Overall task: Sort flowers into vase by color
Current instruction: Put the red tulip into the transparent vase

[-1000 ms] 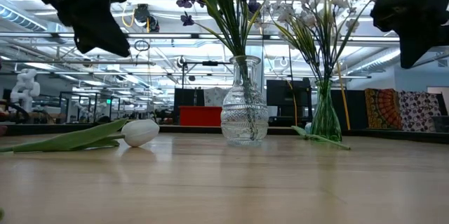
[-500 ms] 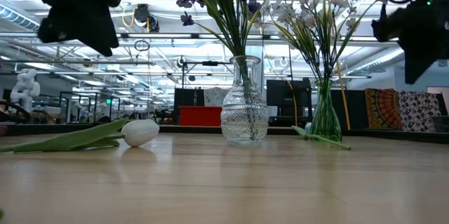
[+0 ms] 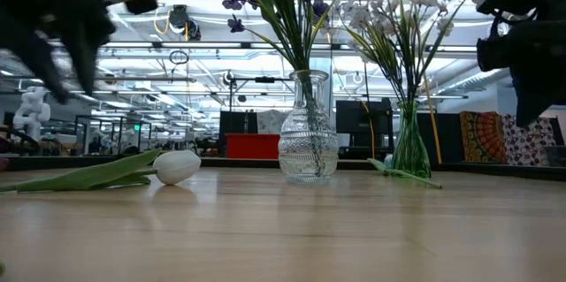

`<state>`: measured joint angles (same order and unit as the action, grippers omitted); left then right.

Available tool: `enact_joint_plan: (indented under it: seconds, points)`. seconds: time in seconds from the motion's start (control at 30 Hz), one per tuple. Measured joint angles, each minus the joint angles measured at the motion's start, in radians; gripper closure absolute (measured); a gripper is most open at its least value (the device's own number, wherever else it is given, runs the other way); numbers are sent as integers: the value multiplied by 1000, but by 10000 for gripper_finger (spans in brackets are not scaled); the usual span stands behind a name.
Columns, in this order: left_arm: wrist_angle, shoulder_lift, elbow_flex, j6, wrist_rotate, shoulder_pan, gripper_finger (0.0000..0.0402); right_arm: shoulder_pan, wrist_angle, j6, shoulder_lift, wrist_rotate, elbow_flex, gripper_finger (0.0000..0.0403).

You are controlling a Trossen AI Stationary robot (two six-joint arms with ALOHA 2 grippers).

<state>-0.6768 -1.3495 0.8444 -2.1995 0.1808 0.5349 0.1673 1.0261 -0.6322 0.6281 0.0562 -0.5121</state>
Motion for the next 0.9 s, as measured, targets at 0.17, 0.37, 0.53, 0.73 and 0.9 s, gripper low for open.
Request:
enact_joint_plan:
  seconds: [0.17, 0.37, 0.53, 0.73, 0.9]
  points:
    - [-3, -51, 0, -147, -26, 68, 305, 0, -11, 87, -30, -1, 0, 403]
    - [62, -102, 0, -106, -63, 90, 305, 0, -29, 121, -41, 0, 0, 403]
    - [80, -117, 0, -181, -174, 113, 305, 0, -29, 121, -41, 2, 0, 403]
    - [39, -117, 0, -211, -190, 131, 305, 0, -32, 121, -41, 2, 0, 403]
    - [-31, -117, 0, -232, -178, 133, 305, 0, -36, 121, -41, 2, 0, 403]
